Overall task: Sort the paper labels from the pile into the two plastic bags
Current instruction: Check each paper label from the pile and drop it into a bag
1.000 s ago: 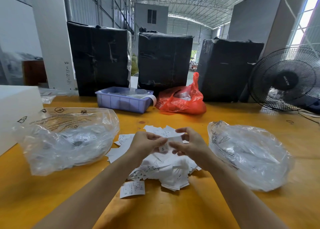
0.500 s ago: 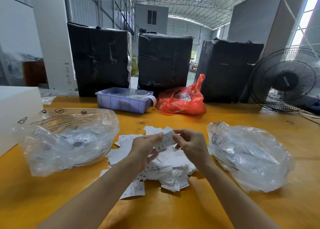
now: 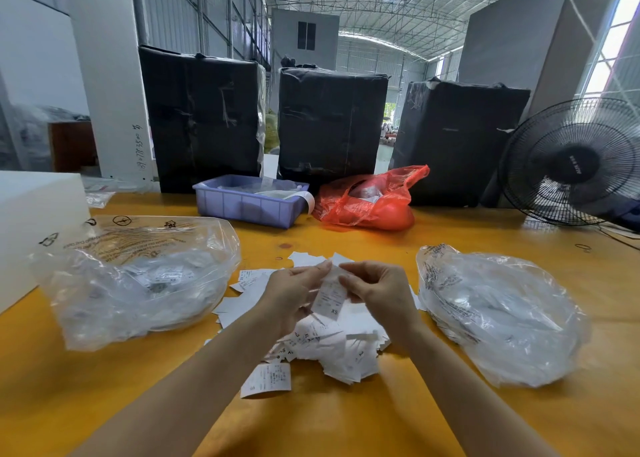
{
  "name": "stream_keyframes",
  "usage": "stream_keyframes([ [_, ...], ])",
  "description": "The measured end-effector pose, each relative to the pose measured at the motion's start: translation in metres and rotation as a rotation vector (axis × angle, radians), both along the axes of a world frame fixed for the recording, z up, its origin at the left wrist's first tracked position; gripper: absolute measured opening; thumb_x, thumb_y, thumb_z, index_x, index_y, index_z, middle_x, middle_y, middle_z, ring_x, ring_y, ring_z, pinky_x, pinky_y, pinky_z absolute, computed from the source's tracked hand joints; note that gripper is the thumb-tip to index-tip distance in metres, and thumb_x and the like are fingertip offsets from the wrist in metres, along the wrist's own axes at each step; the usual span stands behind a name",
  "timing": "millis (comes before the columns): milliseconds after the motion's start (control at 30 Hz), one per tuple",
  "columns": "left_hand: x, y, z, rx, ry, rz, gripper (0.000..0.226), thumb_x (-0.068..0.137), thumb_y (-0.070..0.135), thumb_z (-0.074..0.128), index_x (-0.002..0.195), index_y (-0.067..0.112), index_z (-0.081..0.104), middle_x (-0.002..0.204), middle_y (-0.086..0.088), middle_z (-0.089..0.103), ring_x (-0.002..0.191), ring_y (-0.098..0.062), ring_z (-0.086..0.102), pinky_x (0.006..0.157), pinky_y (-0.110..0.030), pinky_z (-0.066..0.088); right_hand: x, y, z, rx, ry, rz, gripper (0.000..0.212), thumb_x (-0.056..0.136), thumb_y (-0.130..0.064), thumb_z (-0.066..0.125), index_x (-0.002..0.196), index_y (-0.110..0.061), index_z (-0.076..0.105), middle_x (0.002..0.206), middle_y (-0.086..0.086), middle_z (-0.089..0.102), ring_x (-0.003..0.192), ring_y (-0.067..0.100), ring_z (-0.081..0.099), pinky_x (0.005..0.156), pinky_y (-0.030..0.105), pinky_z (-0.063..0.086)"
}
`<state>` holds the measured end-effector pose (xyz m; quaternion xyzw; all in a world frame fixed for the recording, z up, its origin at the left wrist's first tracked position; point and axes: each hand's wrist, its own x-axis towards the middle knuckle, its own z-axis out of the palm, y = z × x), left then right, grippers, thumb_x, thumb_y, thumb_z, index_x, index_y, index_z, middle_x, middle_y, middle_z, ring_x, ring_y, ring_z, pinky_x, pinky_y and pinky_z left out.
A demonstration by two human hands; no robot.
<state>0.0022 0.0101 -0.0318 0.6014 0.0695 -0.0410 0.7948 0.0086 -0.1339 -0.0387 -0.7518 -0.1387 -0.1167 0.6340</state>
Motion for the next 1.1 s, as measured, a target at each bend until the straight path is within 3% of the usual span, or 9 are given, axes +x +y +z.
stream_keyframes([
  [200, 0.006, 0.018, 0.002, 0.324, -0.074, -0.095, 0.004, 0.077, 0.012, 0.077, 0.076, 0.009, 0.074, 0.059, 0.000, 0.068, 0.051, -0.008, 0.044, 0.046, -0.016, 0.036, -0.001, -0.003, 0.003, 0.023, 0.016, -0.017, 0.010, 0.082, 0.000, 0.068, 0.077, -0.008, 0.072, 0.065, 0.004, 0.069, 0.047, 0.004, 0.057, 0.050, 0.016, 0.048],
  [433, 0.009, 0.039, 0.016, 0.261, -0.038, -0.033, 0.006, 0.077, 0.006, 0.075, 0.077, 0.002, 0.070, 0.066, -0.009, 0.067, 0.048, -0.009, 0.048, 0.043, -0.016, 0.040, -0.006, 0.000, 0.005, 0.048, 0.073, 0.049, 0.010, 0.082, 0.003, 0.068, 0.081, -0.007, 0.070, 0.062, 0.000, 0.071, 0.051, 0.003, 0.062, 0.052, 0.014, 0.048],
  [500, 0.012, 0.057, 0.029, 0.295, -0.075, 0.070, 0.008, 0.079, 0.008, 0.074, 0.079, 0.003, 0.068, 0.073, -0.011, 0.068, 0.056, -0.011, 0.054, 0.045, -0.015, 0.045, -0.006, 0.000, 0.004, 0.034, 0.071, 0.042, 0.011, 0.083, 0.004, 0.066, 0.083, -0.006, 0.069, 0.063, 0.001, 0.071, 0.053, 0.004, 0.064, 0.052, 0.013, 0.048],
  [600, 0.014, 0.108, 0.045, 0.551, -0.171, 0.349, 0.006, 0.082, 0.009, 0.071, 0.083, 0.004, 0.068, 0.082, -0.011, 0.068, 0.067, -0.014, 0.062, 0.046, -0.014, 0.047, -0.005, -0.001, 0.003, 0.003, 0.061, 0.032, 0.010, 0.084, 0.005, 0.064, 0.086, -0.004, 0.069, 0.065, 0.003, 0.072, 0.053, 0.003, 0.064, 0.051, 0.012, 0.047],
  [700, 0.012, 0.161, 0.044, 0.788, -0.147, 0.611, 0.010, 0.082, 0.005, 0.070, 0.089, -0.002, 0.068, 0.074, -0.013, 0.066, 0.058, -0.014, 0.061, 0.043, -0.015, 0.049, -0.004, -0.001, 0.003, -0.009, 0.057, 0.023, 0.012, 0.084, 0.005, 0.063, 0.087, -0.004, 0.069, 0.067, 0.005, 0.072, 0.053, 0.003, 0.064, 0.050, 0.012, 0.046],
  [833, 0.012, 0.194, 0.027, 1.027, 0.054, 0.719, 0.014, 0.083, -0.002, 0.066, 0.094, -0.011, 0.063, 0.081, -0.019, 0.070, 0.071, -0.027, 0.069, 0.073, -0.038, 0.058, -0.003, -0.003, 0.004, -0.034, 0.019, -0.014, 0.012, 0.084, 0.005, 0.063, 0.087, -0.003, 0.070, 0.067, 0.006, 0.072, 0.053, 0.005, 0.064, 0.051, 0.012, 0.048],
  [933, 0.012, 0.192, 0.020, 1.217, 0.085, 0.699, 0.019, 0.086, -0.003, 0.061, 0.102, -0.013, 0.059, 0.098, -0.025, 0.066, 0.090, -0.034, 0.065, 0.070, -0.035, 0.052, -0.003, -0.010, 0.010, -0.112, -0.099, -0.134, 0.012, 0.085, 0.004, 0.063, 0.093, -0.002, 0.070, 0.071, 0.004, 0.071, 0.056, 0.007, 0.066, 0.054, 0.014, 0.052],
  [1033, 0.015, 0.177, 0.028, 1.323, 0.025, 0.712, 0.015, 0.087, -0.001, 0.060, 0.099, -0.010, 0.060, 0.096, -0.024, 0.062, 0.084, -0.033, 0.058, 0.065, -0.034, 0.046, 0.003, -0.033, 0.020, -0.290, -0.282, -0.443, 0.014, 0.086, 0.001, 0.061, 0.095, -0.001, 0.071, 0.077, 0.009, 0.072, 0.071, 0.023, 0.068, 0.068, 0.034, 0.057],
  [1100, 0.018, 0.160, 0.035, 1.352, -0.051, 0.712, 0.013, 0.088, 0.004, 0.060, 0.096, -0.007, 0.062, 0.089, -0.020, 0.062, 0.078, -0.029, 0.056, 0.062, -0.032, 0.043, 0.009, -0.063, 0.025, -0.452, -0.319, -0.710, 0.016, 0.085, 0.001, 0.058, 0.092, 0.000, 0.072, 0.083, 0.017, 0.072, 0.078, 0.035, 0.066, 0.072, 0.036, 0.052],
])
